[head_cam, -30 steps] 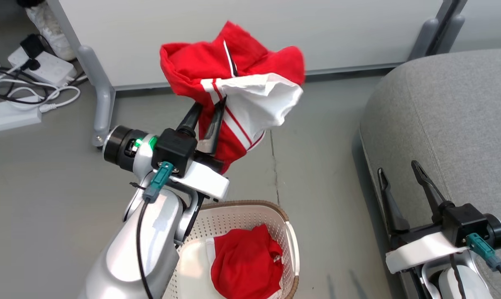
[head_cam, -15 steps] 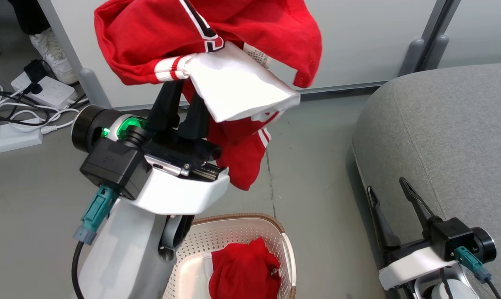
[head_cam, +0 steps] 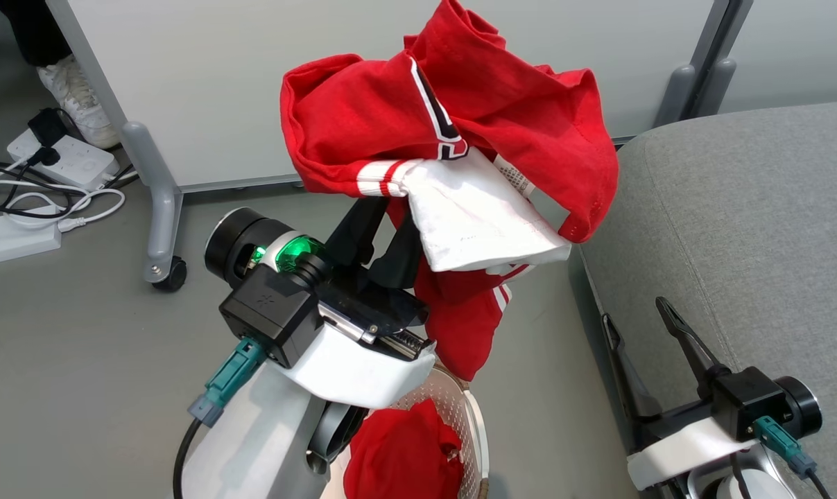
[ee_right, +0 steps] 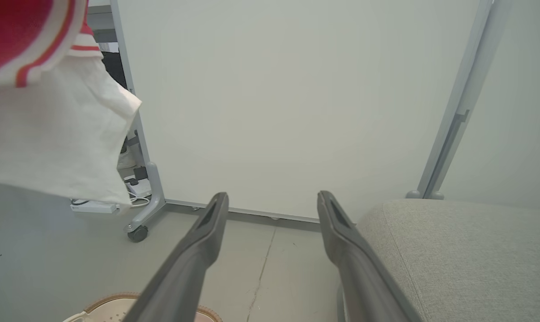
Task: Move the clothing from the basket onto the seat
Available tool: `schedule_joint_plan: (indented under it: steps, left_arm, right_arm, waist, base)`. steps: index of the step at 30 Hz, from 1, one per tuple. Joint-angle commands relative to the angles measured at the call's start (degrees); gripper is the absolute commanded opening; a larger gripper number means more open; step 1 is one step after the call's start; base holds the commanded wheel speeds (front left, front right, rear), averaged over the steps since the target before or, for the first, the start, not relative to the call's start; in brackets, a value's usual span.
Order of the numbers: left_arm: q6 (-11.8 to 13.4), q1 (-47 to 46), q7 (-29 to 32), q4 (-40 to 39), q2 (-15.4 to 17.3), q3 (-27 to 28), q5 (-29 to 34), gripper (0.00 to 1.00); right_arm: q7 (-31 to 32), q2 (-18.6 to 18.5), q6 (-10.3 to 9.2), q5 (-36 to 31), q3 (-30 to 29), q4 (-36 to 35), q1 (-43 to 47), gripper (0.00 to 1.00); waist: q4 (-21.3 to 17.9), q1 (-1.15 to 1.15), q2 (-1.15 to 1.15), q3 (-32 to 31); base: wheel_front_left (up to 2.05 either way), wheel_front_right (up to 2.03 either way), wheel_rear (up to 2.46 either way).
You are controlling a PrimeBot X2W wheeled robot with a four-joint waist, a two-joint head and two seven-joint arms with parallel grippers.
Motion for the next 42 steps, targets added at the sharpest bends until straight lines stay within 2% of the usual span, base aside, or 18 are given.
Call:
schedule_joint_plan:
  steps: [1,17,23,27,29,33,42]
  left_arm:
    - [0.1,0.7,0.0,0.3,0.2,0.0,0.4,0.0]
    - [-0.5,0.4,0.0,1.3,0.2,1.4,0.5,0.0]
    - [-0.9,0.3,0.0,1.6,0.2,1.7,0.9,0.0]
    - [-1.1,0.3,0.0,2.1,0.2,1.6,1.5,0.0]
    - [-1.2,0.4,0.0,2.3,0.2,1.7,1.7,0.0]
    - [-1.6,0.3,0.0,2.5,0.2,1.6,1.8,0.0]
    - [-3.3,1.2,0.0,3.6,0.2,-1.4,2.4,0.0]
  right_arm:
    - [0.0,-0.4,-0.01,0.3,0.0,-0.4,0.3,1.0]
    - [0.0,-0.4,-0.01,1.5,0.5,-1.7,-0.6,1.0]
    - [0.0,-2.2,-0.01,3.8,5.1,-6.4,-1.4,1.0]
    - [0.0,-6.6,0.0,8.9,12.9,-13.3,-2.0,1.0]
    - [0.0,-8.3,-0.01,10.9,14.8,-16.6,-2.3,1.0]
    - [0.0,-10.7,0.0,10.7,17.2,-20.3,-2.9,1.0]
    - [0.0,-11.8,0.0,8.5,18.4,-21.6,-4.5,1.0]
  waist:
    - [-0.1,0.0,0.0,0.0]
    - [-1.0,0.0,0.0,0.5]
    - [-1.0,0.0,0.0,1.1]
    - [-1.0,0.0,0.0,1.7]
    - [-1.1,0.0,0.0,1.9]
    - [-1.2,0.0,0.0,2.3]
    - [-1.0,0.0,0.0,1.7]
  base:
    - [0.0,0.0,0.0]
    - [0.0,0.0,0.0]
    - [0.0,0.0,0.0]
    - [0.0,0.0,0.0]
    - [0.0,0.0,0.0]
    - [0.0,0.0,0.0]
    - [0.0,0.0,0.0]
